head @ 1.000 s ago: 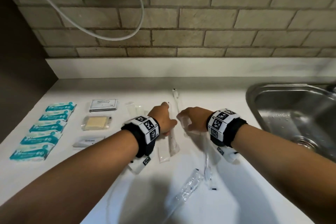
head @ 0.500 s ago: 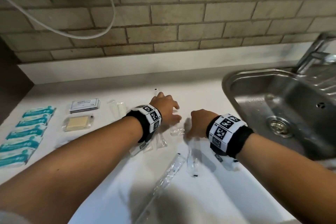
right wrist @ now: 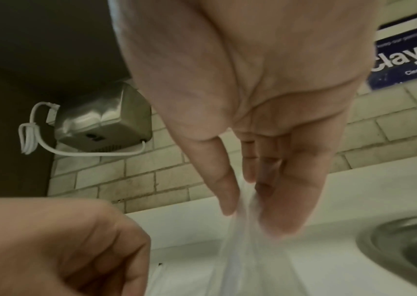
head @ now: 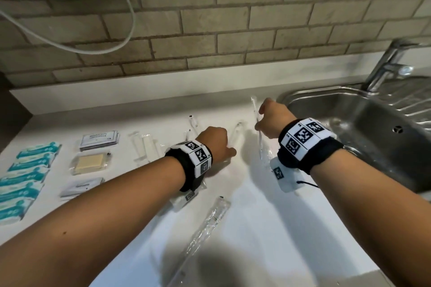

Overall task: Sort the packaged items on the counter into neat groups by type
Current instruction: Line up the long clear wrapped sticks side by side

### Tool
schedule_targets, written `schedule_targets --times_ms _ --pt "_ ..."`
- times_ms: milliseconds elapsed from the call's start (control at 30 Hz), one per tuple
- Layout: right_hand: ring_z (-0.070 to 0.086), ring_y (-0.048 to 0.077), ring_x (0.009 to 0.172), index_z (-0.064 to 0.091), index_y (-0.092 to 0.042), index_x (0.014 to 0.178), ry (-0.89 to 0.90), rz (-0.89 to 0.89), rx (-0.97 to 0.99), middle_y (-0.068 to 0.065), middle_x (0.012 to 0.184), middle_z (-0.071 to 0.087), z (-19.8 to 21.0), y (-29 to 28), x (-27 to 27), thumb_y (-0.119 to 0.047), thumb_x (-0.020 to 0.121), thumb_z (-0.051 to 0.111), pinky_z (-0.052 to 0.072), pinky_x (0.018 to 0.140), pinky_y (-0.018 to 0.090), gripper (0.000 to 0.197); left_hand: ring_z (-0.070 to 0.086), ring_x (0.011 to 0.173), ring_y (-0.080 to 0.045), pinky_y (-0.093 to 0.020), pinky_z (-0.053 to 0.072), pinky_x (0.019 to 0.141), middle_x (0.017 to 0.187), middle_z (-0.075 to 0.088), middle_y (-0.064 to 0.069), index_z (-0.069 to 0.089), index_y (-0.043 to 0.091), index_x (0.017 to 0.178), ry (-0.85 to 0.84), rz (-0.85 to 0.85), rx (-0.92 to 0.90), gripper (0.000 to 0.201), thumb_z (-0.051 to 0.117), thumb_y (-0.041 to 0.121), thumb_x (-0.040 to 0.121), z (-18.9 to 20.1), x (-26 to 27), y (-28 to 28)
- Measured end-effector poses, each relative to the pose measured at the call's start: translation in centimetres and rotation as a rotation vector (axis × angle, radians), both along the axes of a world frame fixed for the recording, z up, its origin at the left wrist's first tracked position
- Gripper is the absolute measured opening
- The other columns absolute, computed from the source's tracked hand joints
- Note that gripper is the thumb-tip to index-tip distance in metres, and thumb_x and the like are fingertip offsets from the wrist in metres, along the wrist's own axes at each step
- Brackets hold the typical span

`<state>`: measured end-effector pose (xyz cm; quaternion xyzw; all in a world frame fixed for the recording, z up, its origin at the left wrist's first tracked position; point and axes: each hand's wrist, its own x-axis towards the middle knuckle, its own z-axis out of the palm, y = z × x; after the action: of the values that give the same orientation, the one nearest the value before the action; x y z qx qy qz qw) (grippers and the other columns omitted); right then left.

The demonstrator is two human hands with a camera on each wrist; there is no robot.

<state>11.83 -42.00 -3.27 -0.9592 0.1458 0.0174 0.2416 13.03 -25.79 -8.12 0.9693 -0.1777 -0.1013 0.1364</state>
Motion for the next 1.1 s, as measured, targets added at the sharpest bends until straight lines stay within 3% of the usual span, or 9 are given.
schedule_targets --times_ms 200,333,467,533,667,767,867,1000,1100 --pt "0.068 0.034 0.097 0.053 -0.003 0.119 0.173 0.070 0.011 0.018 0.111 0.065 -3.4 1.8 0.2 -0.005 0.089 0.059 0.057 0.086 0.043 0.031 0.062 0.093 -0.027 -0.032 0.049 0.075 0.103 0.063 -0.007 0.040 0.007 0.133 0.103 0.197 -0.111 0.066 0.069 0.037 0.081 -0.9 -0.3 -0.1" --pt "0.069 0.030 0.094 0.058 -0.005 0.118 0.236 0.142 -0.045 0.014 0.109 0.067 -5.2 2.9 0.8 -0.009 0.092 0.059 0.057 0.087 0.040 0.027 0.057 0.080 -0.023 -0.030 0.045 0.064 0.092 0.058 -0.003 0.049 0.008 0.118 0.165 0.198 -0.135 0.061 0.073 0.048 0.078 -1.2 -0.6 -0.8" --pt "0.063 0.029 0.106 0.056 -0.007 0.124 0.227 0.177 -0.106 0.013 0.120 0.062 -5.2 3.4 1.4 -0.015 0.091 0.061 0.052 0.089 0.034 0.034 0.062 0.096 -0.025 -0.033 0.050 0.083 0.104 0.066 -0.007 0.061 0.011 0.111 0.185 0.185 -0.159 0.043 0.069 0.042 0.084 -0.6 -0.4 -0.5" --pt "0.057 0.031 0.115 0.050 -0.008 0.130 0.199 0.218 -0.157 0.013 0.129 0.054 -4.6 3.9 1.0 -0.018 0.090 0.061 0.049 0.095 0.037 0.043 0.062 0.095 -0.021 -0.028 0.049 0.080 0.106 0.065 -0.003 0.063 0.017 0.108 0.155 0.169 -0.201 0.038 0.071 0.043 0.082 -0.1 -0.1 0.6" --pt "0.060 0.025 0.105 0.056 -0.011 0.120 0.073 0.533 -0.211 0.008 0.120 0.060 -2.4 6.7 -1.7 -0.013 0.087 0.056 0.051 0.089 0.036 0.033 0.062 0.086 -0.016 -0.026 0.048 0.075 0.097 0.067 0.001 0.064 0.026 0.094 0.065 0.104 -0.223 0.016 0.070 0.035 0.084 1.1 0.5 4.7" --pt "0.061 0.019 0.094 0.061 -0.015 0.107 0.265 0.842 -0.113 0.001 0.107 0.066 -1.9 8.8 -4.8 -0.012 0.080 0.066 0.050 0.079 0.029 0.027 0.054 0.110 -0.020 -0.031 0.045 0.088 0.118 0.060 0.001 0.064 0.029 0.112 -0.013 0.099 -0.012 0.034 0.068 0.046 0.083 1.4 0.5 8.0" --pt "0.061 0.018 0.097 0.060 -0.023 0.101 0.498 0.981 -0.112 -0.006 0.104 0.061 -3.8 10.0 -7.1 -0.010 0.071 0.076 0.054 0.082 0.033 0.037 0.036 0.134 -0.026 -0.042 0.036 0.103 0.146 0.044 -0.001 0.047 0.034 0.140 0.057 0.059 0.213 0.066 0.059 0.063 0.081 0.8 -0.9 9.9" --pt "0.062 0.014 0.080 0.057 -0.028 0.077 0.369 1.020 -0.235 -0.010 0.086 0.063 -5.2 10.3 -7.9 -0.008 0.073 0.069 0.052 0.067 0.026 0.023 0.029 0.142 -0.029 -0.042 0.028 0.112 0.155 0.036 -0.002 0.030 0.035 0.150 0.097 -0.042 0.319 0.077 0.050 0.069 0.084 -1.1 -2.0 10.8" --pt "0.061 0.015 0.081 0.061 -0.026 0.068 0.307 0.937 -0.303 -0.008 0.077 0.060 -4.3 9.9 -6.7 -0.012 0.081 0.067 0.050 0.072 0.028 0.020 0.019 0.147 -0.031 -0.045 0.018 0.117 0.158 0.031 -0.001 0.027 0.035 0.151 0.122 -0.065 0.312 0.079 0.048 0.071 0.085 -2.1 -2.3 11.2"
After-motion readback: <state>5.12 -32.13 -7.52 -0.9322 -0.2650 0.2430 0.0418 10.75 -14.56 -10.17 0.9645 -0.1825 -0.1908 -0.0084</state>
